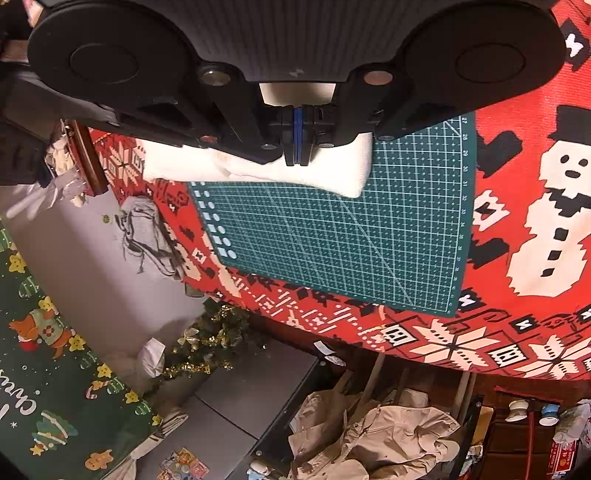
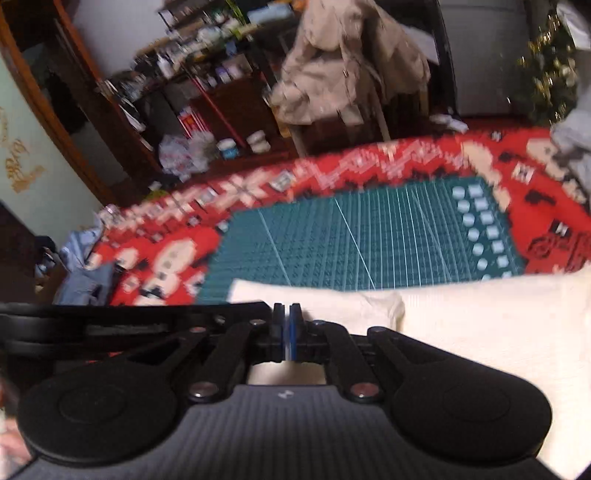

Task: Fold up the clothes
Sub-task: 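Press the sweater's folded edge down with both closed grippers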

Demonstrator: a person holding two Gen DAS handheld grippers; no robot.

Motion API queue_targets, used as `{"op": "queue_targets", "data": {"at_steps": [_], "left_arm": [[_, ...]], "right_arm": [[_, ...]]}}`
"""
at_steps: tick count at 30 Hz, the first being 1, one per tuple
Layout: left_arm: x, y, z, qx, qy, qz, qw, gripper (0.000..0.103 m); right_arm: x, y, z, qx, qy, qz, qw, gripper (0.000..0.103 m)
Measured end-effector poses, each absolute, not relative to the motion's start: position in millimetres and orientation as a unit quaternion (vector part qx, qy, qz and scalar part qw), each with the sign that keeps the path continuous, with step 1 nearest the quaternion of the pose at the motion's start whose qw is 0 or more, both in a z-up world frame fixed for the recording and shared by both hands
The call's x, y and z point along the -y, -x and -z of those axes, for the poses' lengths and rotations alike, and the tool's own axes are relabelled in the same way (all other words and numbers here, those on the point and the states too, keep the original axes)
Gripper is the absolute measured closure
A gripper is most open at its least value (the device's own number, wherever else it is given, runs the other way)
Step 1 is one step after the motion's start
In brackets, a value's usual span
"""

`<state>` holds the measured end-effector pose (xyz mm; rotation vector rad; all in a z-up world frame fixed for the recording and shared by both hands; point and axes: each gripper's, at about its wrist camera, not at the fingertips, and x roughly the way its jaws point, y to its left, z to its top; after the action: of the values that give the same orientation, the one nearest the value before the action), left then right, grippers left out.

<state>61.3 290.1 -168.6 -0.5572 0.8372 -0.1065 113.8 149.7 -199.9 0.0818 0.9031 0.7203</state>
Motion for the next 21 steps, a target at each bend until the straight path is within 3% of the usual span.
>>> {"op": "queue_targets", "data": {"at_steps": [12, 21], "left_arm": [[-309.4, -56.5, 162.0, -0.383, 0.282, 0.030, 0.879, 0.103], [-321.9, -62.7, 167.9, -0.404, 0.268, -0.013, 0.875, 0.103]], "right_arm": [[-110.7, -128.1, 197.9, -0.427, -0.091, -0.299, 0.849, 0.101], [-127.6, -123.0, 201.6, -0.442, -0.070, -0.309, 0.839, 0.101]]}}
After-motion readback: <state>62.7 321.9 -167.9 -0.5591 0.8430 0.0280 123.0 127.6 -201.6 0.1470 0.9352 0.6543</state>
